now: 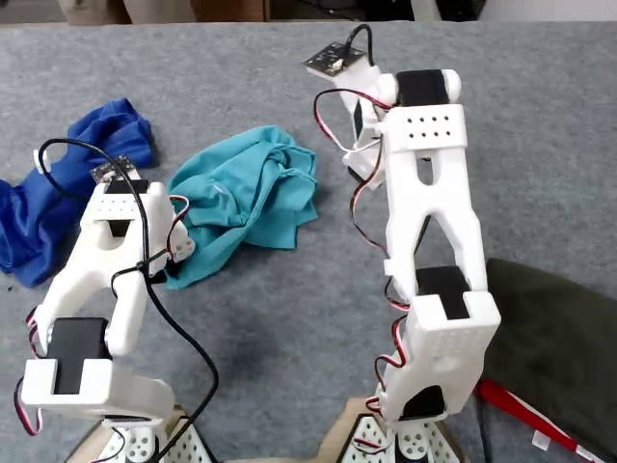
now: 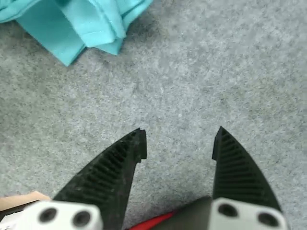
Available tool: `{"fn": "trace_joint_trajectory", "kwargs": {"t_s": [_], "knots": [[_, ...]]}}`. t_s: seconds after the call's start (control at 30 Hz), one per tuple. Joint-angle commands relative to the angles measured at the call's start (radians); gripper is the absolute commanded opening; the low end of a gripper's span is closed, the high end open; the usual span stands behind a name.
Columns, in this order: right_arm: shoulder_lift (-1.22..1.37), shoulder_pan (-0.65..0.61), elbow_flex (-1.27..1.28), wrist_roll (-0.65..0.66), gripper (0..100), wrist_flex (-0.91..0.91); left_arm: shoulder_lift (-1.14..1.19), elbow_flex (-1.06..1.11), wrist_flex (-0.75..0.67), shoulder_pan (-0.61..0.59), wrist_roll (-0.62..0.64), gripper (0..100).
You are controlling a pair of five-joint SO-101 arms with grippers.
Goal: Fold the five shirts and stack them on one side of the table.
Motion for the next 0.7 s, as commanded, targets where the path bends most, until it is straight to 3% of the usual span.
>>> {"fn": "trace_joint_trajectory", "kwargs": {"t_s": [0.0, 0.17, 0.37, 0.47, 0.67], "knots": [[-0.068, 0.031, -0.002, 0.009, 23.1, -0.014, -0.012, -0.037, 0.003, 0.002, 0.000, 2], [-0.074, 0.048, -0.002, 0.009, 23.1, -0.014, -0.013, -0.109, 0.072, 0.000, 0.000, 2], [-0.065, 0.038, -0.012, -0.012, 23.1, -0.021, -0.013, -0.385, 0.281, -0.097, -0.009, 2], [-0.016, 0.038, -0.007, -0.089, 23.1, -0.035, -0.013, -0.514, 0.374, -0.143, -0.080, 2], [0.099, -0.012, -0.081, -0.120, 23.1, -0.025, -0.013, -0.848, 0.585, -0.301, -0.203, 2]]}}
